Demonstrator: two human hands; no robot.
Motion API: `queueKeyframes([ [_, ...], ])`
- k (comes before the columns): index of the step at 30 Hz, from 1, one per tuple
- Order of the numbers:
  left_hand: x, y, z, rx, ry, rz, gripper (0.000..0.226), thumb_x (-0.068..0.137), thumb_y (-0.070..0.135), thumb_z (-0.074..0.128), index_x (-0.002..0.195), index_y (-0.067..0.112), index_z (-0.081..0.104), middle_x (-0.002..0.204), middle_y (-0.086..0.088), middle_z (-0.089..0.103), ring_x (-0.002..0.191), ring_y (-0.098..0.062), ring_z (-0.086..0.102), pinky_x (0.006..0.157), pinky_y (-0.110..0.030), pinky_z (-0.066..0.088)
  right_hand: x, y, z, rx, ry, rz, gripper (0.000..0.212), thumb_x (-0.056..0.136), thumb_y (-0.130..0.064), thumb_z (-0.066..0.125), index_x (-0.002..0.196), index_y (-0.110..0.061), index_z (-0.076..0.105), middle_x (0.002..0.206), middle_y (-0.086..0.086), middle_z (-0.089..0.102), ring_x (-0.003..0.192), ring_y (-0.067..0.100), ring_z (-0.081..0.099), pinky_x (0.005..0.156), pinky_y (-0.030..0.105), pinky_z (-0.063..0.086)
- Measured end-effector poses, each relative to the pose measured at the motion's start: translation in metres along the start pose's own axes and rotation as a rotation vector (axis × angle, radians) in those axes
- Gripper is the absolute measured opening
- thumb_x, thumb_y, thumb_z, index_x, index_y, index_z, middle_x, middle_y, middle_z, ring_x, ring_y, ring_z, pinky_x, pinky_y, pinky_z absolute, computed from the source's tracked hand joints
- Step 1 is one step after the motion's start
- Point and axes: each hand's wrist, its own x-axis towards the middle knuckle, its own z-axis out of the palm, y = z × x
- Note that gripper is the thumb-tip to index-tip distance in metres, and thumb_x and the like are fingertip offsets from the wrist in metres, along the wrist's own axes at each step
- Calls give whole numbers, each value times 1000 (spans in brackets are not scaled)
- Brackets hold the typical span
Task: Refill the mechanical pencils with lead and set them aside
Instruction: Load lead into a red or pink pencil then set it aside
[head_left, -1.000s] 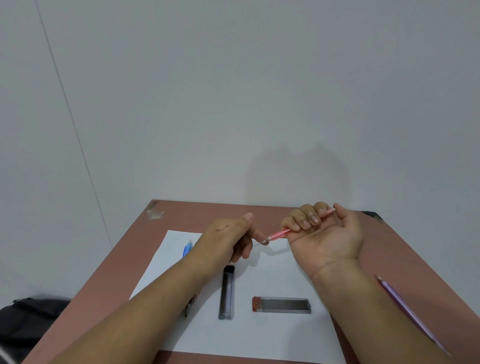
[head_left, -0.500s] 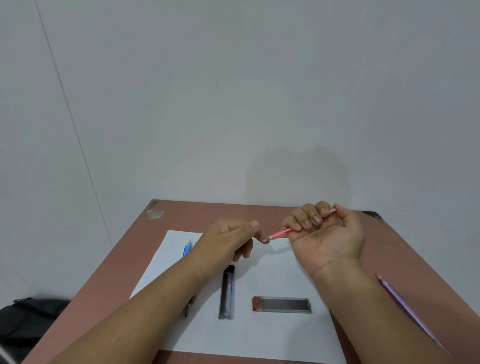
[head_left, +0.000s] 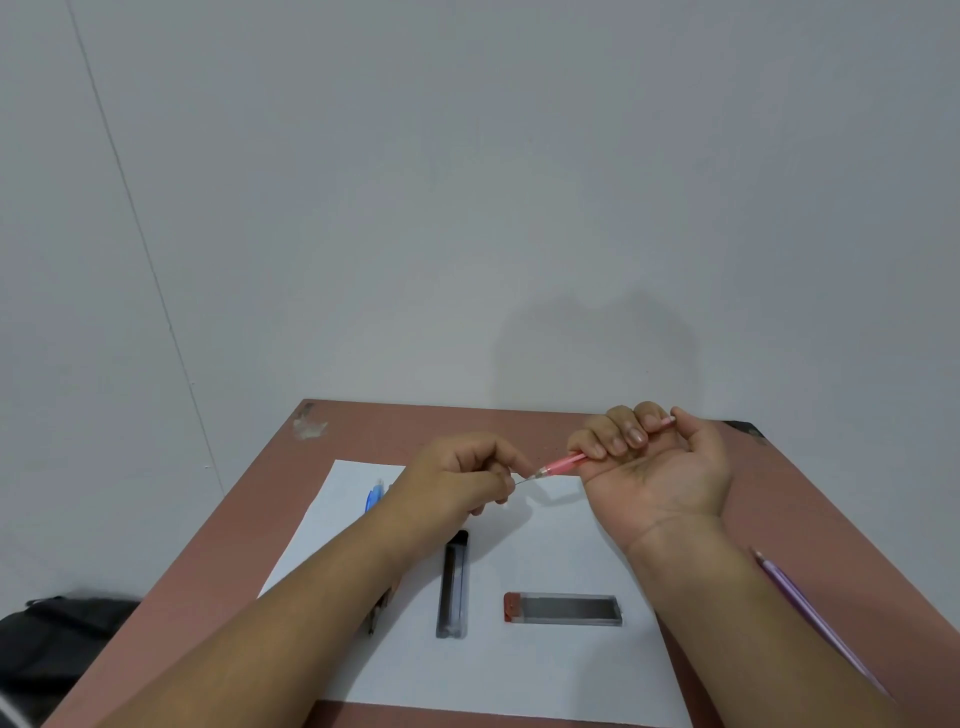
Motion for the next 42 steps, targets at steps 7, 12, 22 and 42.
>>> queueKeyframes([
  [7,0,-1,0,-14,1,11,28,74,15,61,97,9,76,70,3,53,61,-7,47,55,-14,36,0,0,0,27,2,1,22,80,-27,41,61,-17,39,61,-1,30,50,17,28,52,27,29],
  [12,-1,-4,-1,-15,-9,26,12,89,14,66,96,15,75,70,7,54,62,-5,46,58,-14,36,1,0,0,46,11,16,32,89,-28,35,60,-17,40,61,-1,30,50,16,28,53,27,28],
  [22,-2,-2,0,42,-17,27,11,96,15,66,93,22,74,74,7,61,71,-11,50,69,-26,40,-2,1,1,64,-20,38,37,94,-34,36,62,-17,40,62,-2,31,53,16,29,54,28,29],
  [42,-2,1,4,290,58,88,13,94,25,68,83,29,73,78,8,68,66,-3,53,66,-21,42,-9,15,13,-851,-31,-51,22,101,-14,61,121,-10,68,81,5,67,77,20,67,68,31,57],
])
